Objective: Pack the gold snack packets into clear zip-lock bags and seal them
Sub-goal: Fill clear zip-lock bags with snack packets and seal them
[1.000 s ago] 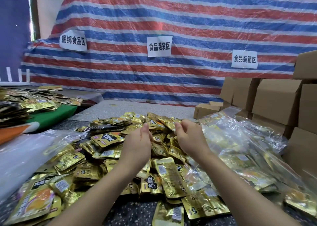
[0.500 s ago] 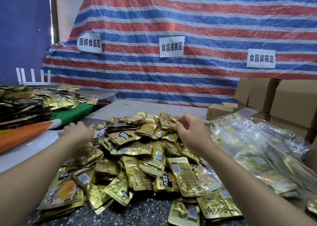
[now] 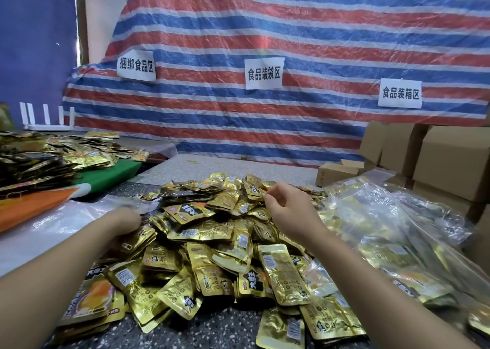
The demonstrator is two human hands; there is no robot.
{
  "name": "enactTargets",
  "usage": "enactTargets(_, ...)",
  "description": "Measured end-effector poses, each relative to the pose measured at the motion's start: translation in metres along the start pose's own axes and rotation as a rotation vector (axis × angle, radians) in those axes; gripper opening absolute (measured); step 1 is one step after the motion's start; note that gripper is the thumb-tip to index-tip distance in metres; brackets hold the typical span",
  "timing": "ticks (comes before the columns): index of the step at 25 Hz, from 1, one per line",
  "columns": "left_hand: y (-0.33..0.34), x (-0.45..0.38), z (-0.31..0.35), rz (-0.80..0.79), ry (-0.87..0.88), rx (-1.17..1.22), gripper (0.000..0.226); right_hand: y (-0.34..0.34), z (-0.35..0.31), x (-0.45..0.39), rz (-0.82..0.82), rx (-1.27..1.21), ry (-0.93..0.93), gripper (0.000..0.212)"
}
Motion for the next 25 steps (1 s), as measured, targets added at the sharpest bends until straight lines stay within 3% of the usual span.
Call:
enactTargets(2, -0.008, 0.004, 0.008, 0.063, 0.040, -0.109, 0.037, -0.001, 0.001, 0.001, 0.002, -0.010, 0.001, 0.015)
enactTargets(4, -0.018, 0.002, 0.010, 0.142, 0.049, 0.001, 0.039, -0.003, 0.003, 0.001, 0.008, -0.016, 0.001, 0.017)
enactTargets(7, -0.044, 0.026, 0.031, 0.404, 0.121, 0.175, 0.055, -0.006, 0.006, -0.001, 0.030, -0.019, 0.007, 0.021)
enactTargets(10, -0.050, 0.074, 0.098, 0.520, 0.415, 0.336, 0.054, -0.007, 0.007, -0.002, 0.050, -0.062, 0.019, 0.021)
enactTargets(12, -0.043, 0.114, 0.143, 0.505, 0.629, 0.404, 0.051, -0.002, 0.013, -0.002, 0.029, -0.236, 0.135, 0.030)
enactTargets(15, -0.013, 0.177, 0.197, 0.419, 0.911, 0.386, 0.049, 0.018, 0.028, 0.003, -0.137, -0.786, 0.477, 0.064)
enactTargets(18, 0.039, 0.227, 0.232, 0.232, 1.163, 0.169, 0.054, 0.022, 0.039, 0.012, -0.243, -1.067, 0.623, 0.081)
enactTargets(21, 0.093, 0.237, 0.234, 0.097, 1.225, -0.150, 0.063, 0.017, 0.058, 0.029, -0.238, -1.096, 0.692, 0.052)
enactTargets(23, 0.111, 0.237, 0.229, 0.064, 1.222, -0.209, 0.062, 0.015, 0.074, 0.045, -0.245, -1.043, 0.731, 0.028)
enactTargets(25, 0.121, 0.236, 0.224, 0.043, 1.229, -0.234, 0.061, 0.013, 0.093, 0.057, -0.205, -1.003, 0.775, 0.023)
Point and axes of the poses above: each hand's wrist, its own x-axis away from the middle knuckle, its own y-axis out of the palm, z = x × y, the point moved 9 cm from there along -x, towards the middle knuckle, and after that the axes turned 7 degrees about x, right-handed, at the moved point
